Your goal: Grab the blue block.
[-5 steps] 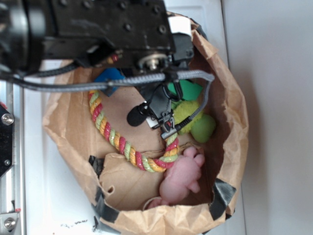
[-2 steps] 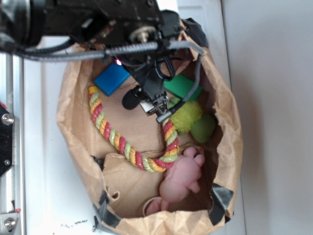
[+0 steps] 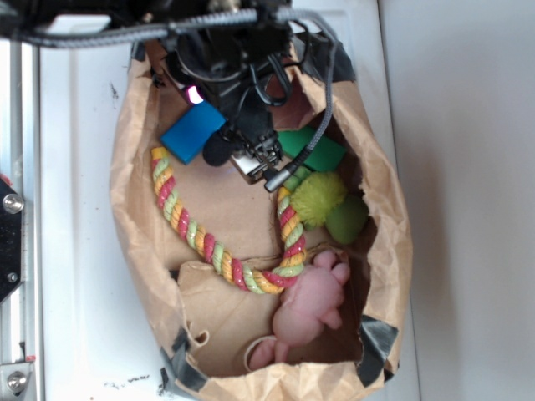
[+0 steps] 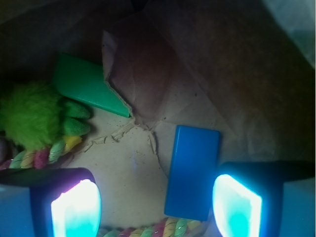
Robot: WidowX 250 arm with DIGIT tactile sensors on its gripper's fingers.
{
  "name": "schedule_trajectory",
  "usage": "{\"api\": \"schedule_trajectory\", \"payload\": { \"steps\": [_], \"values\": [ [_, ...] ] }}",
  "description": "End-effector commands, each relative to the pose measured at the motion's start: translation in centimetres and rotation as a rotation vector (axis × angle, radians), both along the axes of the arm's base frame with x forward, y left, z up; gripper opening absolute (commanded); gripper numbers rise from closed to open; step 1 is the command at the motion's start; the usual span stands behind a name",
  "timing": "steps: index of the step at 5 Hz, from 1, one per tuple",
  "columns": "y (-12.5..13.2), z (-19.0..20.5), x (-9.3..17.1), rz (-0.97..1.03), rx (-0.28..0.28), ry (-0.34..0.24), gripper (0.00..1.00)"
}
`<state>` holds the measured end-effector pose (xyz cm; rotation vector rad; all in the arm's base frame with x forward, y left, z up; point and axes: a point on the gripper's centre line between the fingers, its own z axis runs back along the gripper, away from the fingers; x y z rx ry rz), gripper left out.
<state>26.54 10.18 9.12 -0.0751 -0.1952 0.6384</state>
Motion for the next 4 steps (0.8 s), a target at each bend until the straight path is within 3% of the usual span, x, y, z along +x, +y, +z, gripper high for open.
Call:
{"api": "schedule_trajectory", "payload": {
  "steps": [1,2,4],
  "values": [
    [0.0,-0.8,-1.2,0.005,0.033,-0.09,1.0],
    [-0.6,-1.9,-1.4,0.003,0.062,-0.099,1.0],
    [0.8,-1.9,-1.1,0.026,0.053,-0.108,1.0]
  ]
}}
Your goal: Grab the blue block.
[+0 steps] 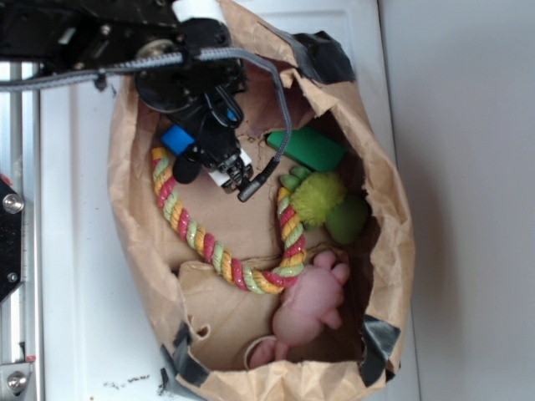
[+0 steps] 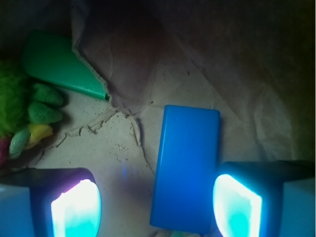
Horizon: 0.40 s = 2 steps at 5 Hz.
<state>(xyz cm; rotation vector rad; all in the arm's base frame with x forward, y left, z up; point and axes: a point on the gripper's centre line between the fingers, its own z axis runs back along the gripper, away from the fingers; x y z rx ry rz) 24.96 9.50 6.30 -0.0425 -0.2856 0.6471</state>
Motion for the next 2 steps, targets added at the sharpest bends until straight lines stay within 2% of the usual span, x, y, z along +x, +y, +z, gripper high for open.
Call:
{"api": "schedule_trajectory", "payload": {
  "steps": [1,2],
  "values": [
    [2.13,0.66,0.45,0.014,0.004,-0.021,1.0],
    [2.2,-0.32,0.54,0.023,0.036,-0.024,1.0]
  ]
}}
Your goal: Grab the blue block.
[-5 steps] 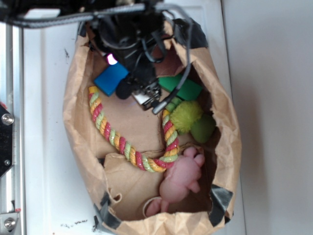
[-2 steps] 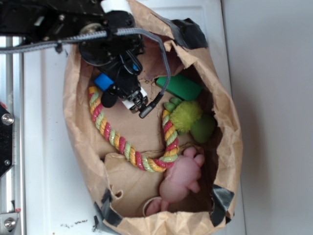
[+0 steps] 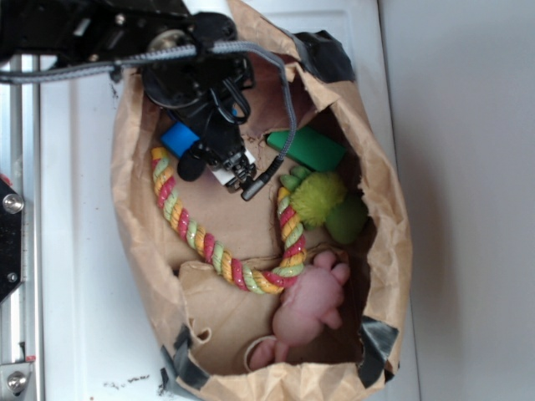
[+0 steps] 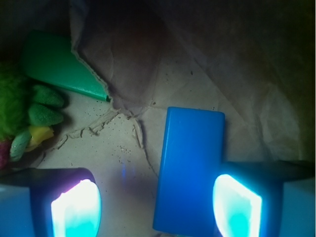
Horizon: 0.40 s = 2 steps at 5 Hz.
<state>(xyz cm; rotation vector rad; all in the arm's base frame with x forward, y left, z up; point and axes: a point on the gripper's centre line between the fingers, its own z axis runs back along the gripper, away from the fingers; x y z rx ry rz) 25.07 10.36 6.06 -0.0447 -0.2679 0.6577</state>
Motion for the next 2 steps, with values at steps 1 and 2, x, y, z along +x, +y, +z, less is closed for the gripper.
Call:
{"api": "schedule_trajectory", "payload": {
  "steps": [1,2],
  "values": [
    [1.01,-1.27,0.65,0.023,0.092,-0.034,1.0],
    [0.81,-1.75,0.46,0.016,0.108,-0.032,1.0]
  ]
}}
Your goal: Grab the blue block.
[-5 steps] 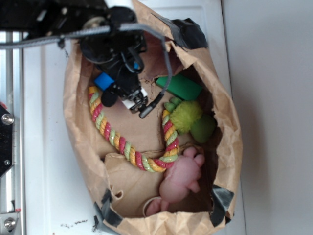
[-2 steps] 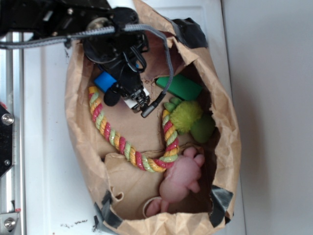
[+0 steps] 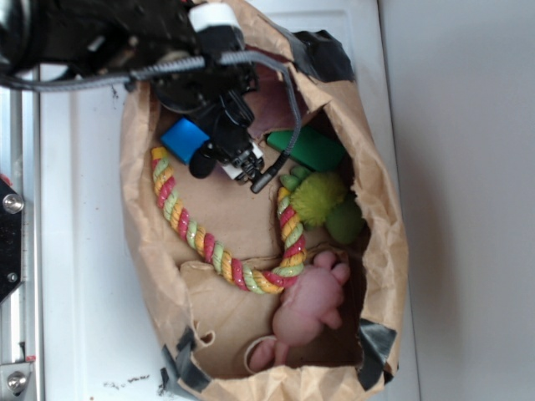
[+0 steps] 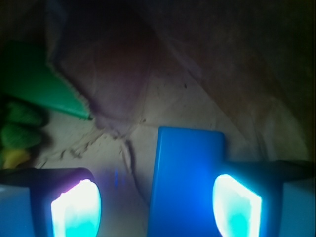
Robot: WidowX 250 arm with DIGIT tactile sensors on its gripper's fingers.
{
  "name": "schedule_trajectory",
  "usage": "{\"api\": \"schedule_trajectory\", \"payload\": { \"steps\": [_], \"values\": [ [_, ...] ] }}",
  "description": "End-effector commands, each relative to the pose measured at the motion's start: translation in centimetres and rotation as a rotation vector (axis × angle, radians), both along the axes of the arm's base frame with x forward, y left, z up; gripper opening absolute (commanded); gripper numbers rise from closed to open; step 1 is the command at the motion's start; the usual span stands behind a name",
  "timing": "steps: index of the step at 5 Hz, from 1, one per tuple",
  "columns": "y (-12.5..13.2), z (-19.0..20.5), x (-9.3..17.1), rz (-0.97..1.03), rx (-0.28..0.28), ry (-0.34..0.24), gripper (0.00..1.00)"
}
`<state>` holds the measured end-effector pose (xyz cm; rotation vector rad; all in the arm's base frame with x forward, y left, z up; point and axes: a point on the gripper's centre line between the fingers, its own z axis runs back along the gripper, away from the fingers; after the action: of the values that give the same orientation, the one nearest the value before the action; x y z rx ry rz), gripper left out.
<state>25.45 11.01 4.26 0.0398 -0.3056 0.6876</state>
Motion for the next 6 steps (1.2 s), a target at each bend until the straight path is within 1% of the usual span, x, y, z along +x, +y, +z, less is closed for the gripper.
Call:
{"api": "schedule_trajectory", "payload": {
  "steps": [1,2,3,5,6],
  "values": [
    [-0.2,-0.6,0.0,-0.047,0.046,-0.041,1.0],
    [-0.3,-0.5,0.0,-0.043,0.046,-0.04,1.0],
    [-0.5,-0.3,-0.3,-0.039,0.035,-0.035,1.0],
    [-1.5,2.6,-0.9,-0.012,-0.019,0.0,1.0],
    [-2.1,3.6,-0.8,0.007,-0.014,0.006,1.0]
  ]
}}
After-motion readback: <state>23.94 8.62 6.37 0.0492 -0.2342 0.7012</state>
